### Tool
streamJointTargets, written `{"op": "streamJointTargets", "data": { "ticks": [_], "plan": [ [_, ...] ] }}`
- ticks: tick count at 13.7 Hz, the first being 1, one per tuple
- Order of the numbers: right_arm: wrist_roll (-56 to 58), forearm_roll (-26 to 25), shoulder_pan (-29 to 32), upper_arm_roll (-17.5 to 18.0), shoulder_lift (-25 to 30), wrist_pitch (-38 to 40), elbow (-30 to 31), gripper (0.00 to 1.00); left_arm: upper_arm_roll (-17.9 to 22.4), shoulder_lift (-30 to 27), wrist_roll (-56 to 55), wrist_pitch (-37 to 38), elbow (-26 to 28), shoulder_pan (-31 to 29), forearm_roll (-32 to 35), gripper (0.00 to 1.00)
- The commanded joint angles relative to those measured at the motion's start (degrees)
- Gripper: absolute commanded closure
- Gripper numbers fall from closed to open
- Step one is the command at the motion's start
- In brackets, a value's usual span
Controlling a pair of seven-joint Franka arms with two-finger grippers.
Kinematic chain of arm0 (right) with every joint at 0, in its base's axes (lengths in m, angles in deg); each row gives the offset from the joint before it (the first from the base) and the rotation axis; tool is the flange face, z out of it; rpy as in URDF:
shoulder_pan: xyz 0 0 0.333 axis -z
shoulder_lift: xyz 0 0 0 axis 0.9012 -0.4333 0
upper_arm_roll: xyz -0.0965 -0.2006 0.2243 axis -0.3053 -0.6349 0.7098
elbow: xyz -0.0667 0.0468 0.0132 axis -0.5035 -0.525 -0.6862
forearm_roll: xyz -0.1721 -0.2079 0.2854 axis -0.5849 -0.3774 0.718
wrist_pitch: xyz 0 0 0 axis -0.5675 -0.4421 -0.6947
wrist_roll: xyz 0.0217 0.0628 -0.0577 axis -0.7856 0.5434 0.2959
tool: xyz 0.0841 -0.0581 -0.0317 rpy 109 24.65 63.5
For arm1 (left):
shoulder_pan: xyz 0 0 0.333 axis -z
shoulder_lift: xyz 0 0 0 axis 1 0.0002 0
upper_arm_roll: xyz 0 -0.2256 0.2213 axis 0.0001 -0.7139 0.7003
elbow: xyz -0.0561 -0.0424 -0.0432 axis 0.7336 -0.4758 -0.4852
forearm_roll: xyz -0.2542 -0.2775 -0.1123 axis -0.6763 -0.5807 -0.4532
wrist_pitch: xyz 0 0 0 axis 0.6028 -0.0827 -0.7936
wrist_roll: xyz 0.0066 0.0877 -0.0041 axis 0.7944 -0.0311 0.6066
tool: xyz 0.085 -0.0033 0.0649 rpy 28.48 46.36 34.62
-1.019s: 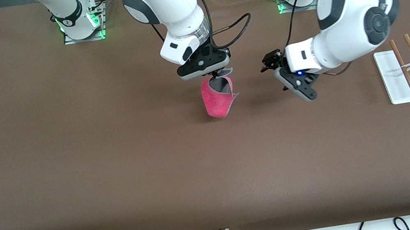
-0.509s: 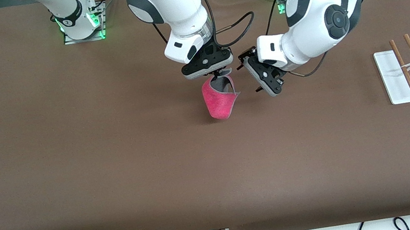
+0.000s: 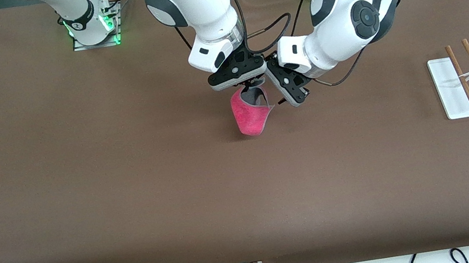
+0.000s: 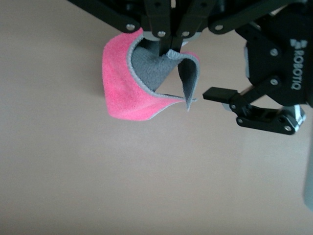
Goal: Pass towel and hang on rack
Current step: 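Grasp the towel with the left gripper beside the right gripper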
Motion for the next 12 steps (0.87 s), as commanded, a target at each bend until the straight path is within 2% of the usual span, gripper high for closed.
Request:
{"op": "streamJointTargets", "data": {
  "ticks": [1,4,6,8,12],
  "plan": [
    [0.3,-0.7,-0.7,-0.5,-0.7,0.2,-1.6,1.00,-1.3,0.1,-0.7,-1.1,0.6,-0.3,-1.6,0.00],
    [0.3,-0.6,-0.6,-0.5,-0.7,0.2,-1.6,1.00,-1.9,0.1,-2.0,-1.0,0.9,-0.3,-1.6,0.14],
    [0.3,-0.6,-0.6,-0.5,-0.7,0.2,-1.6,1.00,-2.0,0.6,-2.2,-1.0,0.9,-0.2,-1.5,0.63],
    [0.3,-0.7,-0.7,-0.5,-0.8,0.2,-1.6,1.00,-2.0,0.6,-1.4,-0.9,1.1,-0.2,-1.0,1.00],
    [0.3,-0.7,-0.6,-0.5,-0.8,0.2,-1.6,1.00,-2.1,0.5,-2.0,-0.4,1.3,-0.3,-0.7,1.00]
  ]
}}
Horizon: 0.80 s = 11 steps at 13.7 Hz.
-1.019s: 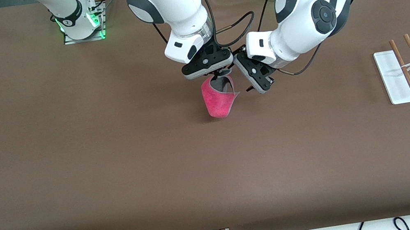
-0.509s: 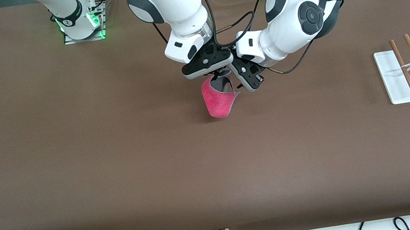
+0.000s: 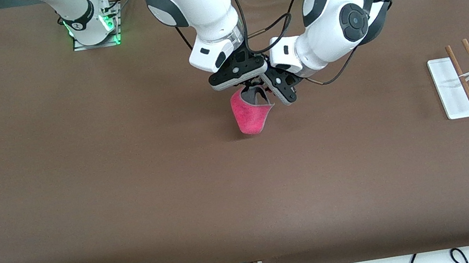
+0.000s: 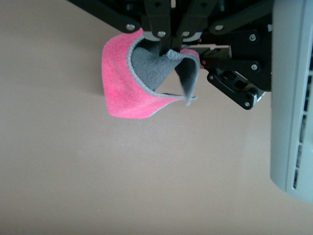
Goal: Pass towel and hang on rack
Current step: 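Grasp the towel with the left gripper beside the right gripper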
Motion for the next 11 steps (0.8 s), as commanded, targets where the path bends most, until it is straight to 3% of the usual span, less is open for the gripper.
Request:
{"op": "streamJointTargets", "data": {
  "ticks": [1,11],
  "plan": [
    [0.3,-0.6,-0.5,-0.5,-0.5,0.2,-1.6,1.00,-0.7,-0.6,0.2,-0.3,0.9,-0.3,-0.7,1.00],
    [0.2,-0.6,-0.5,-0.5,-0.6,0.2,-1.6,1.00,-0.6,-5.1,0.5,8.3,0.0,-6.7,-0.7,1.00]
  ]
}}
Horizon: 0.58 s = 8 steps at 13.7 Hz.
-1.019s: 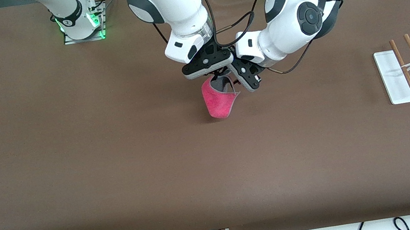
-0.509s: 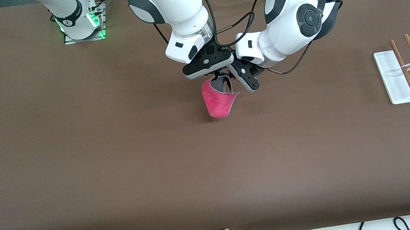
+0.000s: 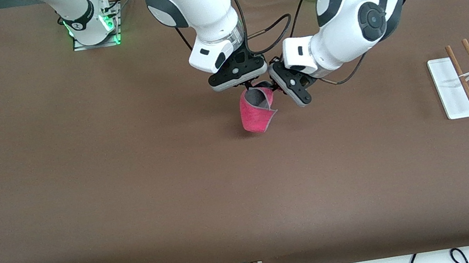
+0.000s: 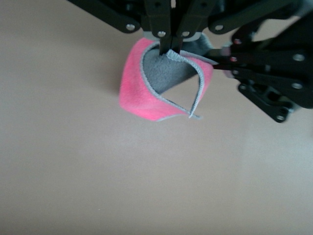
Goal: Pass towel and hang on rack
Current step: 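Open the right gripper while the left gripper pulls the towel away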
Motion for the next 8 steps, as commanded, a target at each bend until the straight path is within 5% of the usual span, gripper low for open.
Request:
{"op": "streamJointTargets", "data": {
  "ticks": [1,3,4,5,8],
  "plan": [
    [0.2,-0.6,-0.4,-0.4,-0.7,0.4,-1.6,1.00,-0.4,-3.4,0.4,5.3,0.5,-3.6,-0.7,1.00],
    [0.1,-0.6,-0.4,-0.4,-0.7,0.4,-1.6,1.00,-0.1,-5.0,0.5,8.7,0.5,-5.9,-0.7,1.00],
    [0.0,-0.6,-0.4,-0.4,-0.7,0.4,-1.6,0.72,-0.1,-5.5,0.6,10.0,0.5,-6.7,-0.7,1.00],
    [-0.2,-0.8,-0.4,-0.4,-0.7,0.4,-1.4,0.04,0.1,-6.1,0.5,11.0,0.5,-7.2,-0.7,1.00],
    [0.2,-0.6,-0.1,-0.5,-0.6,0.4,-1.6,0.00,0.2,-6.3,0.5,11.5,0.4,-7.7,-0.7,1.00]
  ]
}}
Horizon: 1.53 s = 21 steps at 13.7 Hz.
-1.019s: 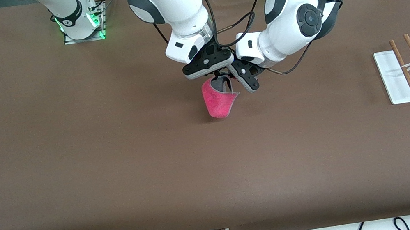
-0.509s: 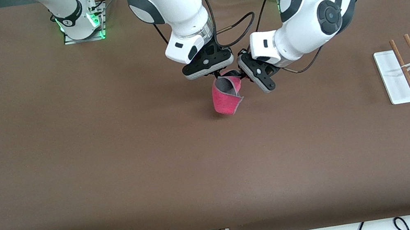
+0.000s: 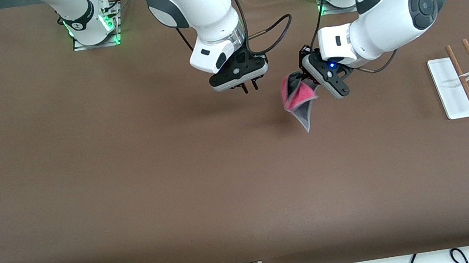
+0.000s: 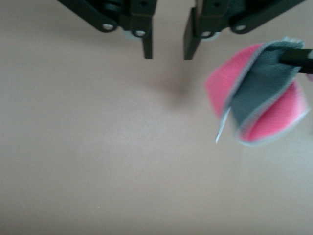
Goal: Pass towel and hang on rack
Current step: 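Open the right gripper while the left gripper pulls the towel away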
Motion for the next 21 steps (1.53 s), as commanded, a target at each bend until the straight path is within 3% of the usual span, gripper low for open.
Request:
{"op": "streamJointTargets", "data": {
  "ticks": [1,6,9,11,16,21],
  "plan": [
    [0.4,-0.6,0.0,-0.1,-0.3,1.0,-1.5,0.00,-0.1,-1.5,0.5,0.8,0.7,-0.8,-0.7,1.00],
    [0.8,-0.9,0.5,-0.6,-0.1,1.7,-1.5,0.00,1.2,-2.3,1.4,6.2,0.7,-6.6,2.5,1.00],
    [3.1,-0.9,3.6,-0.6,0.3,3.8,-1.5,0.00,6.7,-2.2,4.0,11.2,0.5,-7.8,5.1,1.00],
    [9.8,-0.7,7.2,-0.6,0.9,6.3,-1.5,0.00,8.8,-0.4,6.1,15.8,-2.3,-11.6,5.6,1.00],
    [13.8,-0.6,18.1,-0.6,3.0,7.3,-1.5,0.00,8.7,0.9,15.8,19.8,-3.7,-23.8,11.5,1.00],
    [31.1,-0.1,28.6,-0.9,3.9,16.7,-1.5,0.00,8.7,7.2,29.5,24.1,-10.3,-34.3,17.7,1.00]
  ]
}}
